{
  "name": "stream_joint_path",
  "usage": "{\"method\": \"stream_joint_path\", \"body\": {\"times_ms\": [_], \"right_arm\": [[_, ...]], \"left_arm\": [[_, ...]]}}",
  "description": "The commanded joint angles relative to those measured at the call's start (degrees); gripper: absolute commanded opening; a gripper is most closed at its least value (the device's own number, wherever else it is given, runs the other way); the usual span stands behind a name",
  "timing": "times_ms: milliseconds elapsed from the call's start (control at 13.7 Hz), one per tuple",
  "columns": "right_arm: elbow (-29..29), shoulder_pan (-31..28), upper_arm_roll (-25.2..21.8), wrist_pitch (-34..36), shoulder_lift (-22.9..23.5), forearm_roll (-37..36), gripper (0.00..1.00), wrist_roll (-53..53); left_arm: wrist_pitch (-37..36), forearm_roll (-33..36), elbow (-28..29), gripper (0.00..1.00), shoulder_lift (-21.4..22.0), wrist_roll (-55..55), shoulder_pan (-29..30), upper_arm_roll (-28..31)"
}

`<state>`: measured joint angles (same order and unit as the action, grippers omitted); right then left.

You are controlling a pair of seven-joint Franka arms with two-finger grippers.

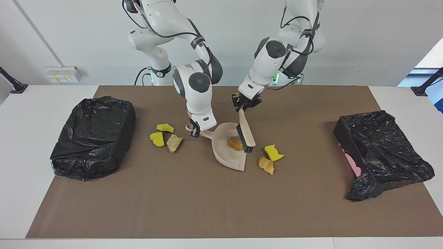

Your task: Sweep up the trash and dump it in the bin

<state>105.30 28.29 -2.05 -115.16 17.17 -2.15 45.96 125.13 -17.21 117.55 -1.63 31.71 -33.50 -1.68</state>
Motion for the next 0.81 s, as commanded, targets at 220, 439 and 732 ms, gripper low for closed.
{"method": "stream_joint_path", "body": {"times_ms": [220,439,732], "right_arm": [[1.22,-0.43,0.38,-2.88,-0.30,0.04,0.00,0.37],[1.22,-0.34,0.38,-2.88,-0.30,0.13,0.00,0.01],[1.84,-0.34,0.38,-3.23,-0.47,0.13,0.00,-0.69]], "left_arm": [[-2.96,3.92,-1.88,0.00,-1.27,-2.25,9.40,0.01],[-4.19,7.71,-1.71,0.00,-1.89,-16.01,15.54,0.01],[-4.19,17.27,-1.71,0.00,-5.22,-31.68,20.83,0.01]]}}
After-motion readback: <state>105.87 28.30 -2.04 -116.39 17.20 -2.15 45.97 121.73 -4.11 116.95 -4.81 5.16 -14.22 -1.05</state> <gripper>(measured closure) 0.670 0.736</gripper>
